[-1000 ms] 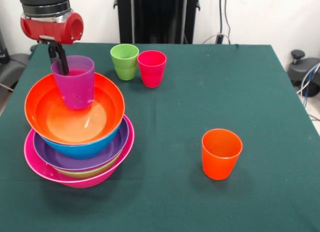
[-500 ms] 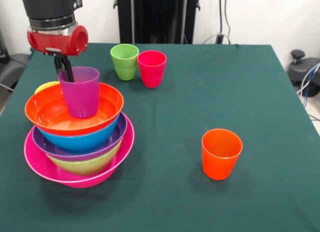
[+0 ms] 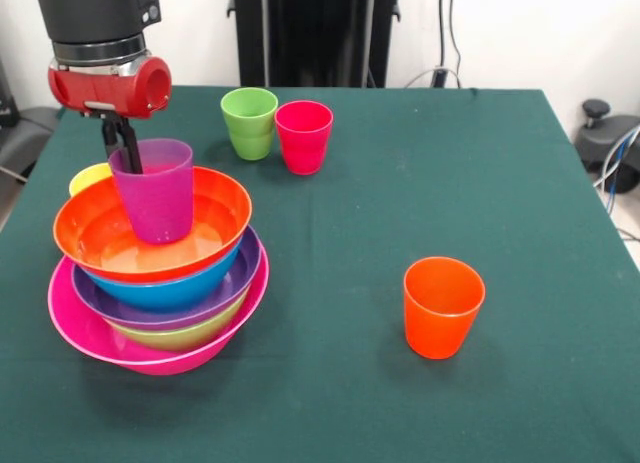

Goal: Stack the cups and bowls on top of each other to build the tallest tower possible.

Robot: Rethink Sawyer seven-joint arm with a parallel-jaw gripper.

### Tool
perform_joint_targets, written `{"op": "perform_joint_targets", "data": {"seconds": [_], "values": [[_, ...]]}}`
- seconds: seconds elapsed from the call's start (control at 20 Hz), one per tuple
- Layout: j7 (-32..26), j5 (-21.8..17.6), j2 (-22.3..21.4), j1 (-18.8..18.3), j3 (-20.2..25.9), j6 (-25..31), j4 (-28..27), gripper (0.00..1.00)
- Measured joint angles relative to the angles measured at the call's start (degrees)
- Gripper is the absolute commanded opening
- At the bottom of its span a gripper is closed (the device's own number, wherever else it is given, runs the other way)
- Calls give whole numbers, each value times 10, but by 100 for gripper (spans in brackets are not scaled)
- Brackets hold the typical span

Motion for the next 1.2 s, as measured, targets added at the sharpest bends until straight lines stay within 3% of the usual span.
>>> {"op": "perform_joint_targets", "data": {"seconds": [0.85, 1.2], "values": [[0, 0, -8, 0, 0, 0, 0, 0], [0, 0, -37, 1, 0, 13, 2, 0]]}}
